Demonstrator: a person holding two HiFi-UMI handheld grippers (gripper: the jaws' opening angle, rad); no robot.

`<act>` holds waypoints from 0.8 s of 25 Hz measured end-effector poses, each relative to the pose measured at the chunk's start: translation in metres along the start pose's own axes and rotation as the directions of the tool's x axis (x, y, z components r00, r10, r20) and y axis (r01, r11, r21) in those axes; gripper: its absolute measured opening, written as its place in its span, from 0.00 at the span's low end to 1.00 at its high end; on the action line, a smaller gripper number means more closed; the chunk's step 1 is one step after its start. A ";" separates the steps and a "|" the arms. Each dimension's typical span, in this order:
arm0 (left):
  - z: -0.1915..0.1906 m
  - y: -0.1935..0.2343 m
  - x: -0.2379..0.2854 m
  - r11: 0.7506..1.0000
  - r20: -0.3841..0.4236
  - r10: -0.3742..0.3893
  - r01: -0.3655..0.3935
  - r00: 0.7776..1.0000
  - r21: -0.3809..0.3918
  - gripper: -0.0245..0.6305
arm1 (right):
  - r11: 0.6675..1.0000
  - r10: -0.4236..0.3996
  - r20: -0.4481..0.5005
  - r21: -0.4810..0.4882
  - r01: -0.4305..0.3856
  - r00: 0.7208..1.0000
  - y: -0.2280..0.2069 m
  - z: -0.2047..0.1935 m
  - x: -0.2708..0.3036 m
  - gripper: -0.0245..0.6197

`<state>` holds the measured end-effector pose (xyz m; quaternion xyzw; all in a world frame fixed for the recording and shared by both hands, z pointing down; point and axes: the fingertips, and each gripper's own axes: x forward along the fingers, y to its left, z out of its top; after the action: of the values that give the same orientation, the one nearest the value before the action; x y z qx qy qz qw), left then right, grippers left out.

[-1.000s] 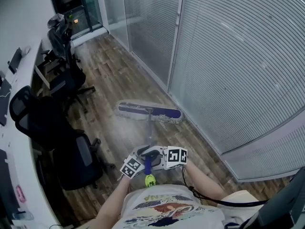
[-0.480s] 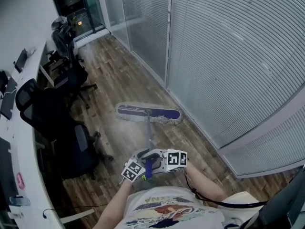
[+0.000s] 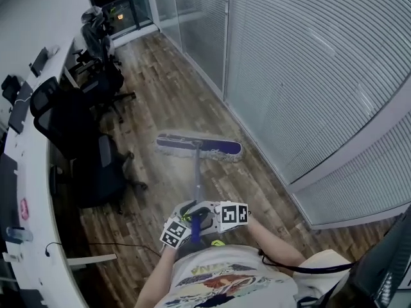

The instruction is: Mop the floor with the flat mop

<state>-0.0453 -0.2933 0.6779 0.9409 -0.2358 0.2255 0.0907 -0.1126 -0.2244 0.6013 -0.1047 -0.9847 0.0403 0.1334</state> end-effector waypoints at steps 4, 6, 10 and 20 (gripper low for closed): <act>-0.002 -0.049 -0.007 0.999 0.001 0.026 -0.026 1.000 -0.024 0.39 | 0.999 0.033 -0.004 -0.005 -0.033 0.999 0.051 -0.002 -0.011 0.43; -0.005 -0.068 -0.013 0.999 0.003 0.033 -0.033 0.999 -0.029 0.39 | 0.999 0.042 -0.008 -0.005 -0.042 0.999 0.072 -0.003 -0.010 0.43; -0.017 -0.109 -0.030 0.997 0.010 0.052 -0.052 0.999 -0.050 0.39 | 0.998 0.060 -0.012 -0.002 -0.060 0.998 0.118 -0.008 -0.003 0.43; -0.060 -0.238 -0.122 0.990 0.044 0.078 -0.072 0.996 -0.125 0.39 | 0.993 0.113 0.020 0.020 -0.113 0.993 0.272 0.003 0.052 0.43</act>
<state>-0.0484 -0.0198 0.6583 0.9292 -0.2867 0.1907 0.1340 -0.1095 0.0520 0.5821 -0.1584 -0.9780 0.0592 0.1226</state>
